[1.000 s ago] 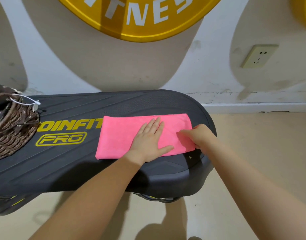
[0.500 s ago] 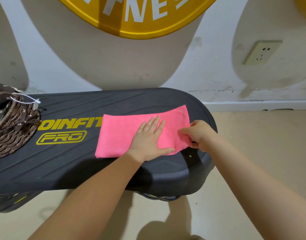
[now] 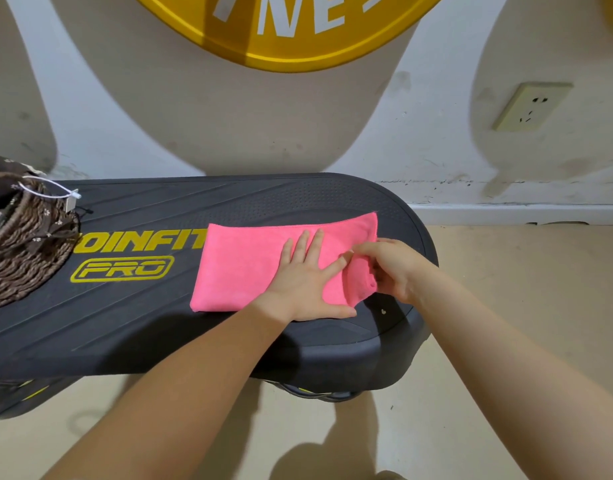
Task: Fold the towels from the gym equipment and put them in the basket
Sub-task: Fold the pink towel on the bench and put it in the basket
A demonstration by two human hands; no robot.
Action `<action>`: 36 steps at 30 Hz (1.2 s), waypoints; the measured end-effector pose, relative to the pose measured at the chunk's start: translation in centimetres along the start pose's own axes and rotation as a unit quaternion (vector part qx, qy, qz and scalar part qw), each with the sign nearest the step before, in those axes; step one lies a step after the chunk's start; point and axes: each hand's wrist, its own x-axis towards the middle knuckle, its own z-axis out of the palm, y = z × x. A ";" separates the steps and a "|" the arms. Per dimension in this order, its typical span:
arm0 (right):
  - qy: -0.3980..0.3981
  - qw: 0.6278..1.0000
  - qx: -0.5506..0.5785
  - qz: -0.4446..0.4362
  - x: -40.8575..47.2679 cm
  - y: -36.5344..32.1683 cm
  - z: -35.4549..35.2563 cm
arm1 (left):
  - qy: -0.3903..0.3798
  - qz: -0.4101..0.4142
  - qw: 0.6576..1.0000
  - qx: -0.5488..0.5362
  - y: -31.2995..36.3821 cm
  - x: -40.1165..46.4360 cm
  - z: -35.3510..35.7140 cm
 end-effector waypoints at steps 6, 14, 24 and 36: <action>0.012 0.986 -0.103 -0.134 -0.5 -1.1 1.6 | -0.021 0.039 0.957 -0.286 -2.1 -1.1 -2.5; 0.006 0.918 -0.306 -0.251 -1.4 -1.8 11.4 | 0.092 -0.100 0.702 -0.700 -5.8 -5.4 -5.1; 0.051 0.871 -0.345 -0.347 -0.6 -1.3 13.8 | 0.100 -0.194 0.646 -0.731 -9.7 -6.0 -3.2; 0.067 0.754 -0.551 -0.352 2.0 2.5 13.9 | 0.197 -0.297 0.731 -0.581 -10.4 -7.2 -2.2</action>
